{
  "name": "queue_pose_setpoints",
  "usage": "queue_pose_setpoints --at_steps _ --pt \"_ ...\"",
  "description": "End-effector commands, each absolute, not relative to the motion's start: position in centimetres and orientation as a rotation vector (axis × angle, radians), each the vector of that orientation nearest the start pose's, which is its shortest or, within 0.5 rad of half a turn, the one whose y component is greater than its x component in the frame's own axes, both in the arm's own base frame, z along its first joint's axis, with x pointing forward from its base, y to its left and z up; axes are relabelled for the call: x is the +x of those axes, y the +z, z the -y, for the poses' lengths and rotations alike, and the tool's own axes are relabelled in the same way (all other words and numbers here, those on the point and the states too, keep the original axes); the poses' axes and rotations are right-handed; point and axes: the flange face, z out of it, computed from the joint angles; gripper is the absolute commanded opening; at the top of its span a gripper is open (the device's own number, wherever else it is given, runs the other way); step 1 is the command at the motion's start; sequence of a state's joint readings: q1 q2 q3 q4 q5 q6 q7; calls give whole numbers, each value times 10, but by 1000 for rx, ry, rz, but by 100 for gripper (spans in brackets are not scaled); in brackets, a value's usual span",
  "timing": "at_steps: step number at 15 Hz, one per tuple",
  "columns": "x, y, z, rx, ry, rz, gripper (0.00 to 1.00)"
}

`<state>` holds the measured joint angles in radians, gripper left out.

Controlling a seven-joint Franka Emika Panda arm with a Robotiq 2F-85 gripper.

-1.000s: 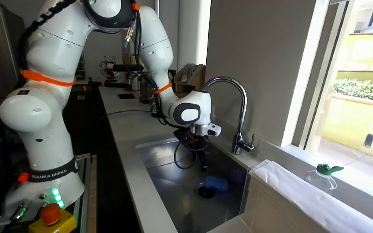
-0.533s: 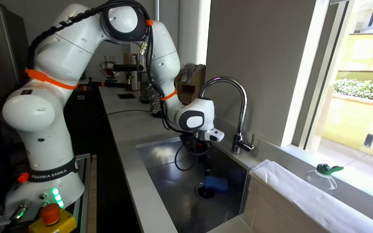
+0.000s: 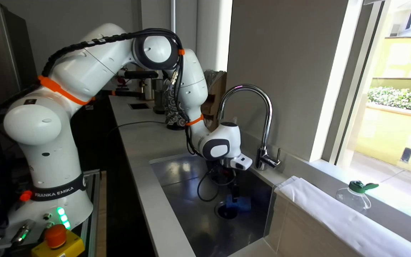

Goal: Use the blue sponge to wipe the sink.

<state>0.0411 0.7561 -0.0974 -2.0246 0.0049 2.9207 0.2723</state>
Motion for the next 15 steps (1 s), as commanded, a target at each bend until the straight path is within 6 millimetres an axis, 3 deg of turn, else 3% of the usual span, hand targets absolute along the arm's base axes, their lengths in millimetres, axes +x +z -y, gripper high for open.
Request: queue_pose_setpoints --at_steps 1,7,13,14,15 --pt "605 57 39 -3110 -322 -572 100" --pt "617 38 45 -3025 -444 -683 100" --pt "624 28 46 -3001 -436 -720 100" --pt "625 28 46 -3001 -431 -719 75" --pt "626 27 47 -3000 -430 -719 73"
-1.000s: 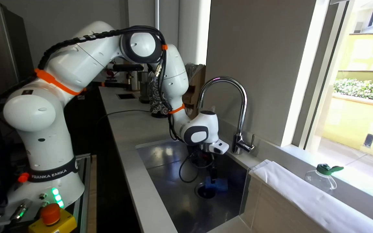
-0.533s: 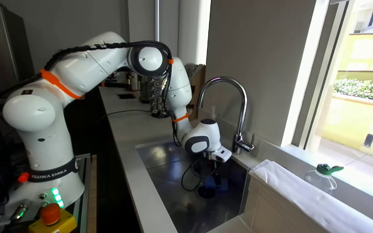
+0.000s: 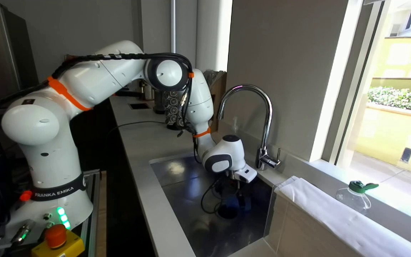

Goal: Use the blue sponge to wipe the sink.

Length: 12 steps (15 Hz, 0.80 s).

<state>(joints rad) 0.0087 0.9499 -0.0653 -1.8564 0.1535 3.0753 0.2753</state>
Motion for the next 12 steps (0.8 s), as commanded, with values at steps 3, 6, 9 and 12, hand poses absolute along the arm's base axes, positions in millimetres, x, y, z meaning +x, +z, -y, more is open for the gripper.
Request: queue_pose_setpoints --at_steps 3,6,9,12 --pt "627 28 50 -2993 -434 -726 49" --pt "628 35 54 -2984 -452 -741 30" --pt "626 47 59 -2977 -464 -754 7" --pt "625 57 64 -2975 -459 -742 4"
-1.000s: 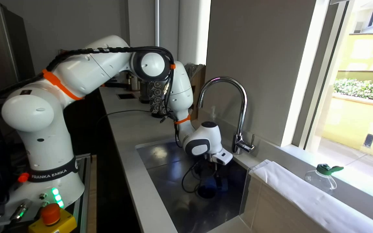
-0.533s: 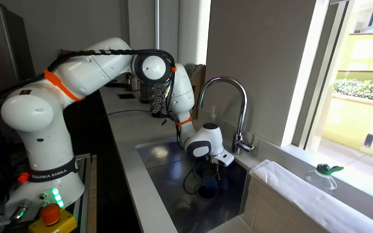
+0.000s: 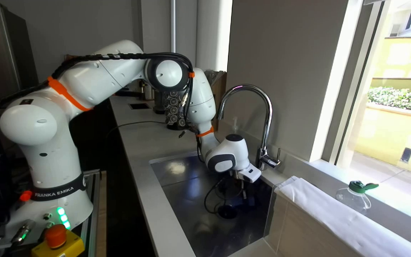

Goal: Use the blue sponge to wipe the sink.

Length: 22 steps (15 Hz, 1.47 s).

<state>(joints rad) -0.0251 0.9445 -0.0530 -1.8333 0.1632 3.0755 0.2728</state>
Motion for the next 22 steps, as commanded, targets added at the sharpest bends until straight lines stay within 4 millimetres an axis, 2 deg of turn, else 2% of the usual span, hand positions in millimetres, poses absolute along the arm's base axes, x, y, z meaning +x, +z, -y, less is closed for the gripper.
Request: queue_pose_setpoints --at_steps 1,6,11,14,16,18,22 --pt "625 61 67 -2969 -462 -752 3" --pt "626 83 82 -2941 -462 -813 4" --pt "629 106 113 -2885 -473 -949 4" --pt "635 118 122 -2868 -436 -967 4" --pt "642 127 116 -2867 -436 -951 4" --pt "647 132 102 -2874 -429 -912 4" --pt "652 127 67 -2893 -416 -818 4"
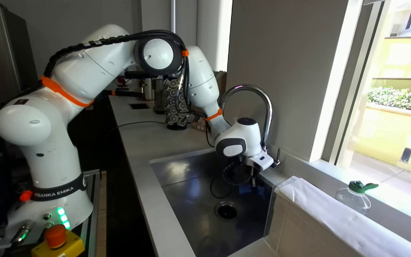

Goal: Use the blue sponge to wipe the sink.

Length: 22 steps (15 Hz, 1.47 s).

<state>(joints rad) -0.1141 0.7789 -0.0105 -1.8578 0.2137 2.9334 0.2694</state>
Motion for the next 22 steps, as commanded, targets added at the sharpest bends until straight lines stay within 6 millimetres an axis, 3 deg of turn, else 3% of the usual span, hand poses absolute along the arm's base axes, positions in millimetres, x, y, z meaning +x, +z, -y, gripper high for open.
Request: queue_pose_setpoints --at_steps 1,7,13,16,22 --pt "652 125 57 -2896 -413 -790 4" --pt "650 127 8 -2914 -425 -610 4" --pt "646 123 -26 -2927 -414 -456 4" --pt "649 124 -23 -2924 -412 -459 4" --pt "648 121 26 -2918 -418 -594 4"
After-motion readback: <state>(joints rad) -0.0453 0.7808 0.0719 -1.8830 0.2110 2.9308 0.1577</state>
